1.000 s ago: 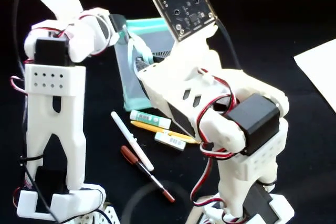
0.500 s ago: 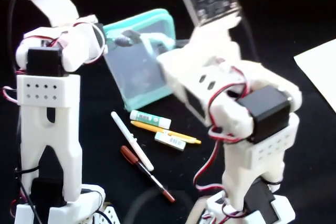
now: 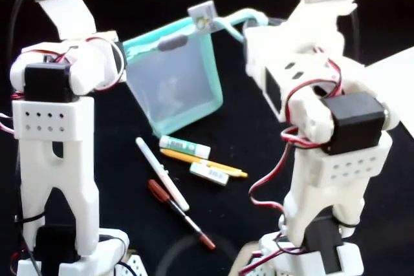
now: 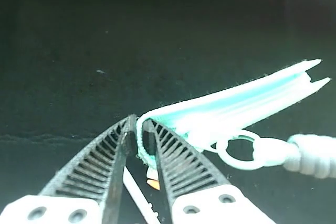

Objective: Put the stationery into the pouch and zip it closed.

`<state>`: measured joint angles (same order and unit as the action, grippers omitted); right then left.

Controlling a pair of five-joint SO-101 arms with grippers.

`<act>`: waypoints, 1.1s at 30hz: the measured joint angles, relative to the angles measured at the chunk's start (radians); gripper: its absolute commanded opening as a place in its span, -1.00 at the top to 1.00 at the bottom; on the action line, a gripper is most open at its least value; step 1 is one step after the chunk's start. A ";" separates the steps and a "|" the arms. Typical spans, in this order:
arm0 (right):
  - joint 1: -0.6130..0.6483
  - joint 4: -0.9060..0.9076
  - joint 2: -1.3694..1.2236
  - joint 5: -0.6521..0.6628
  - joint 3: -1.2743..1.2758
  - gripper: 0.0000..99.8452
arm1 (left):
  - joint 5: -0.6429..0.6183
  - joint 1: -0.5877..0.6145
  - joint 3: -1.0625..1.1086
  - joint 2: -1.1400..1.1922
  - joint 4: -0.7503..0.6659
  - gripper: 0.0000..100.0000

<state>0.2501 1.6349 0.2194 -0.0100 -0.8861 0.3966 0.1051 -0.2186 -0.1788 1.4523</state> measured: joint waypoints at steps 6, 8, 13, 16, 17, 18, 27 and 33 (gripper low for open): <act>-0.063 0.000 0.003 0.000 -0.081 0.99 | 0.021 0.055 0.000 0.000 0.009 0.99; -0.084 0.000 0.003 0.000 -0.086 0.99 | 0.044 0.071 0.000 0.000 0.017 0.99; -0.103 0.000 0.003 0.000 -0.086 0.99 | 0.054 0.083 0.000 0.000 0.028 0.99; -0.104 0.003 0.003 0.000 -0.086 0.99 | 0.055 0.083 0.000 0.000 0.031 0.99; -0.104 0.012 0.003 0.000 -0.086 0.99 | 0.055 0.083 0.000 0.000 0.031 0.99; -0.106 0.018 0.003 0.000 -0.086 0.99 | 0.055 0.083 0.000 0.000 0.031 0.99; -0.112 0.018 0.003 0.000 -0.086 0.99 | 0.055 0.084 0.000 0.000 0.031 0.99; -0.140 0.018 0.003 0.000 -0.086 0.99 | 0.057 0.083 0.026 0.000 0.031 0.99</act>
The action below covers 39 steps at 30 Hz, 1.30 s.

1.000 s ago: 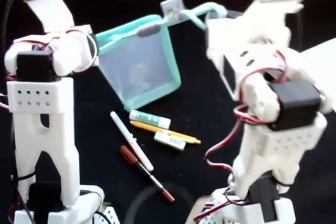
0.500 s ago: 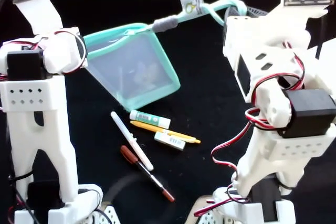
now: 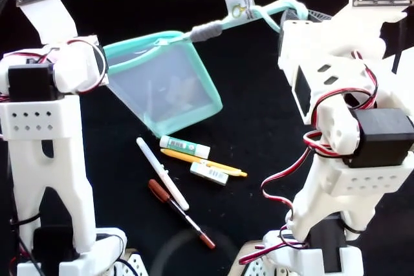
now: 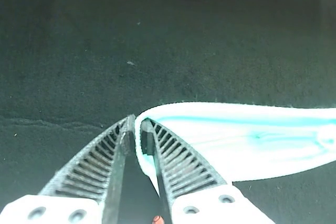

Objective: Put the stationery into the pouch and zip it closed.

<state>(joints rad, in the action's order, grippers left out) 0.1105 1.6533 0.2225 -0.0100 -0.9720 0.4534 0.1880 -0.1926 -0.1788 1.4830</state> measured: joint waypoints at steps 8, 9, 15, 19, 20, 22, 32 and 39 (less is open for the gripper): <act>-0.002 0.000 0.000 0.000 0.000 0.88 | 0.000 0.002 0.006 0.000 0.000 0.99; -0.002 0.000 0.000 0.000 0.000 0.78 | 0.000 0.002 0.006 0.000 0.000 0.99; 0.008 0.038 0.000 -0.052 -0.006 0.33 | 0.000 0.009 -0.023 0.002 0.000 0.99; 0.009 0.080 0.000 -0.063 -0.006 0.33 | -0.003 0.008 -0.063 0.006 0.008 0.99; 0.009 0.086 0.000 -0.064 -0.006 0.33 | -0.003 0.005 -0.074 0.009 0.011 0.99; 0.009 0.098 0.002 -0.069 -0.008 0.33 | -0.003 0.005 -0.095 0.012 0.014 0.99; 0.008 0.098 0.008 -0.017 0.275 0.33 | -0.107 0.003 -0.255 0.018 0.023 0.99; 0.114 0.015 0.006 0.175 0.974 0.33 | -0.118 0.002 -0.264 0.020 0.028 0.99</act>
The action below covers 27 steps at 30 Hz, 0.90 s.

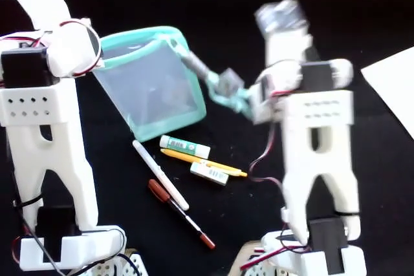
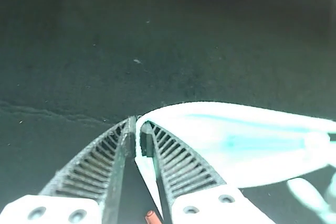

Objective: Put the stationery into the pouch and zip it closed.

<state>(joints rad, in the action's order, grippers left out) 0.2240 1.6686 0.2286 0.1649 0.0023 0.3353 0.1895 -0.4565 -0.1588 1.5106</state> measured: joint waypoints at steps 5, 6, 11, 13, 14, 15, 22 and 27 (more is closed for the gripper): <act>0.181 -0.104 0.000 0.066 0.296 0.33 | -0.003 -0.003 0.000 0.000 0.002 0.99; 0.215 -0.123 0.002 0.071 0.308 0.33 | -0.003 -0.003 0.000 0.000 0.002 0.99; 0.330 -0.259 0.026 0.037 0.334 0.32 | 0.000 0.005 0.031 -0.003 0.000 0.99; 0.370 -0.318 0.060 -0.046 0.338 0.25 | 0.000 0.006 0.035 -0.002 0.000 0.99; 0.382 -0.339 0.078 -0.092 0.338 0.22 | 0.000 0.006 0.035 -0.002 0.000 0.99; 0.390 -0.353 0.097 -0.137 0.338 0.20 | 0.000 0.006 0.035 -0.002 0.000 0.99; 0.376 -0.373 0.186 -0.468 0.344 0.19 | -0.002 0.002 0.035 -0.002 0.000 0.99; 0.301 -0.371 0.186 -0.382 0.345 0.19 | -0.002 0.005 0.035 -0.002 0.000 0.99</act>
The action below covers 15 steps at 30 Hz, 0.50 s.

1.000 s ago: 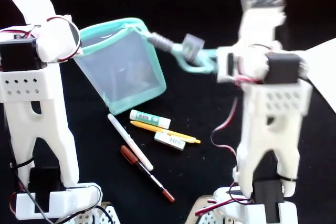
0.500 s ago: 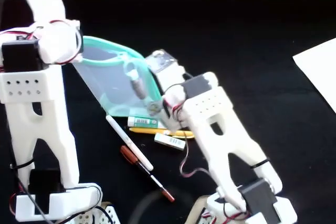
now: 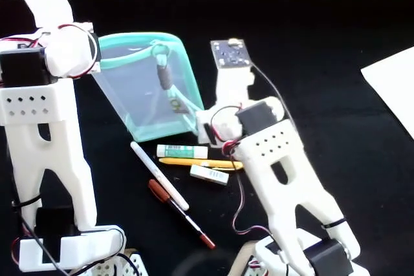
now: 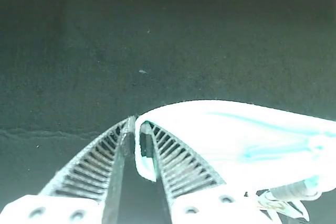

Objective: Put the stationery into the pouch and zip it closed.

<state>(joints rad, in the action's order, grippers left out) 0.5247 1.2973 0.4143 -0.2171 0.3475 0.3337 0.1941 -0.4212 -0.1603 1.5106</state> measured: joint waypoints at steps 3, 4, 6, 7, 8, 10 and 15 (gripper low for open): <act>-0.026 0.052 0.000 0.157 0.009 0.19 | 0.000 -0.003 0.000 0.000 0.000 0.99; -0.032 0.069 0.000 0.175 0.009 0.19 | 0.000 -0.003 0.000 0.000 0.000 0.99; -0.046 0.071 0.011 0.147 0.012 0.19 | 0.000 -0.003 0.000 0.000 0.000 0.99; -0.055 0.055 0.021 0.094 0.021 0.19 | 0.000 -0.003 0.000 0.000 0.000 0.99; -0.064 0.031 0.034 0.023 0.029 0.19 | 0.000 -0.003 0.000 0.000 0.000 0.99; -0.081 -0.021 0.061 -0.135 0.068 0.19 | 0.000 -0.003 0.000 0.000 0.000 0.99; -0.087 -0.089 0.100 -0.400 0.138 0.19 | 0.000 -0.003 0.000 0.000 0.000 0.99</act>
<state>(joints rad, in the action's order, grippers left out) 0.4373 1.2083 0.5140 -0.6176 0.4856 0.3337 0.1910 -0.4212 -0.1603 1.5106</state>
